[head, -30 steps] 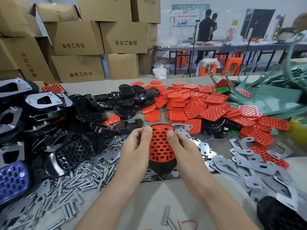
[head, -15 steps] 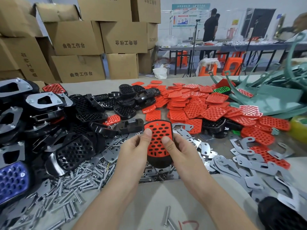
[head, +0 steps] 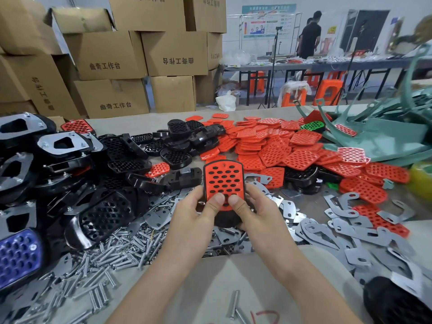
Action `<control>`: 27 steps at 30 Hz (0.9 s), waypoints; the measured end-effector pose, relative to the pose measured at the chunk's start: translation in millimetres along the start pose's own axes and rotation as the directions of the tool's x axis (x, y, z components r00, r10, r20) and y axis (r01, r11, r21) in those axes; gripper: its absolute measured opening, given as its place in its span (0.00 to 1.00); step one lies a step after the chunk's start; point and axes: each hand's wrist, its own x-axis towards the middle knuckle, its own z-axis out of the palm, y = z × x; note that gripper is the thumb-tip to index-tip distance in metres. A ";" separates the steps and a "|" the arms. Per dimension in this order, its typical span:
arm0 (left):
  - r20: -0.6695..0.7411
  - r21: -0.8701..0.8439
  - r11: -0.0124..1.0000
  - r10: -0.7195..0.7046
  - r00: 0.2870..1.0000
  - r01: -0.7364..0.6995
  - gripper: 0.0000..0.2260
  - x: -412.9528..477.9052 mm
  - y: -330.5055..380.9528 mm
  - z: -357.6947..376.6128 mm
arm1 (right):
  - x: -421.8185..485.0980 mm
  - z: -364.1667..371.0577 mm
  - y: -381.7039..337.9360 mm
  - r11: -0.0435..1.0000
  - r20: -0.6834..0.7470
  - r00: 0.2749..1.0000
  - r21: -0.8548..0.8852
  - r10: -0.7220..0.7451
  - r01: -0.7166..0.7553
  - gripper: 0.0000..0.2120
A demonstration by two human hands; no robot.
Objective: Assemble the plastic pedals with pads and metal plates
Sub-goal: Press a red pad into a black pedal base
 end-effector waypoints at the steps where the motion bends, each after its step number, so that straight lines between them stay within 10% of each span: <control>1: -0.015 -0.003 1.000 0.006 1.000 -0.006 0.06 0.5 -0.4 -0.2 | 0.4 -0.3 0.5 1.000 0.020 1.000 0.011 0.010 -0.011 0.10; 27: 0.152 -0.162 0.980 -0.095 0.984 0.119 0.21 2.4 -0.9 -10.3 | 6.9 -6.4 7.8 0.983 0.114 0.992 0.173 0.047 -0.066 0.19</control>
